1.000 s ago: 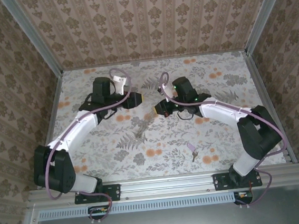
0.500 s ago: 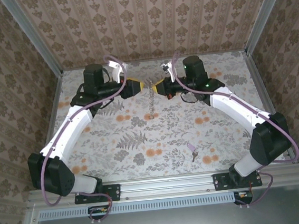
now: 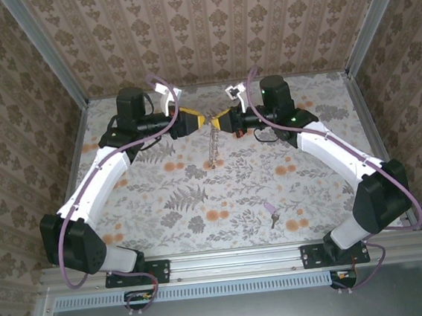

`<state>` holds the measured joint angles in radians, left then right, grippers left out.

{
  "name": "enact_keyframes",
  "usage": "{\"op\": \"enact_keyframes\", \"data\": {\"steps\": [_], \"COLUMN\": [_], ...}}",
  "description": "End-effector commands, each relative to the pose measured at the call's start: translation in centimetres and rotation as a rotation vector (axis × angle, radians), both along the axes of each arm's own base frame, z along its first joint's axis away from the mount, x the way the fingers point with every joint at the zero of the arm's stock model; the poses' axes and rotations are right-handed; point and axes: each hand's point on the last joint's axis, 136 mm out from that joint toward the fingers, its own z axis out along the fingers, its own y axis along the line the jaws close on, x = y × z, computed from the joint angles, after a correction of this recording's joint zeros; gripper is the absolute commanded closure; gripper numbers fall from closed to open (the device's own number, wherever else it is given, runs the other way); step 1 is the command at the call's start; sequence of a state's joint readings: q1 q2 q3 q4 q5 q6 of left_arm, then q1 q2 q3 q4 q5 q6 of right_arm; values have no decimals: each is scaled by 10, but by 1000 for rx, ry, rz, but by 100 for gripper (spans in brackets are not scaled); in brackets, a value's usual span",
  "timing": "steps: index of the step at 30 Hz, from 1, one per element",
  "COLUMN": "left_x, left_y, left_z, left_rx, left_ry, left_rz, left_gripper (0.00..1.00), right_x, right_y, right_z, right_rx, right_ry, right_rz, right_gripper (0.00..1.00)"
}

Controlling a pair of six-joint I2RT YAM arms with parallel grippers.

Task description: Put the keys on the keyring

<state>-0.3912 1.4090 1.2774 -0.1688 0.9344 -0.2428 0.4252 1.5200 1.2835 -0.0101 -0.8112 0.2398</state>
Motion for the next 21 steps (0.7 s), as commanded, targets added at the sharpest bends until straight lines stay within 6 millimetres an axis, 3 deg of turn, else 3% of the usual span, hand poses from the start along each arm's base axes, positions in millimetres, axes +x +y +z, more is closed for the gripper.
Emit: {"op": "enact_keyframes", "data": {"steps": [1, 21], "left_x": [-7, -23], "left_y": [-5, -24], "left_z": [9, 7], "left_rx": [-43, -70], "left_ry": [-16, -10], "left_rz": [-63, -151], "left_gripper": [59, 65], "right_x": [-14, -20], "right_y": [-1, -2], "right_z": [36, 39], "right_rx": [73, 106], "right_ry": [-73, -70], "right_rz": [41, 51], "right_gripper": [100, 100]}}
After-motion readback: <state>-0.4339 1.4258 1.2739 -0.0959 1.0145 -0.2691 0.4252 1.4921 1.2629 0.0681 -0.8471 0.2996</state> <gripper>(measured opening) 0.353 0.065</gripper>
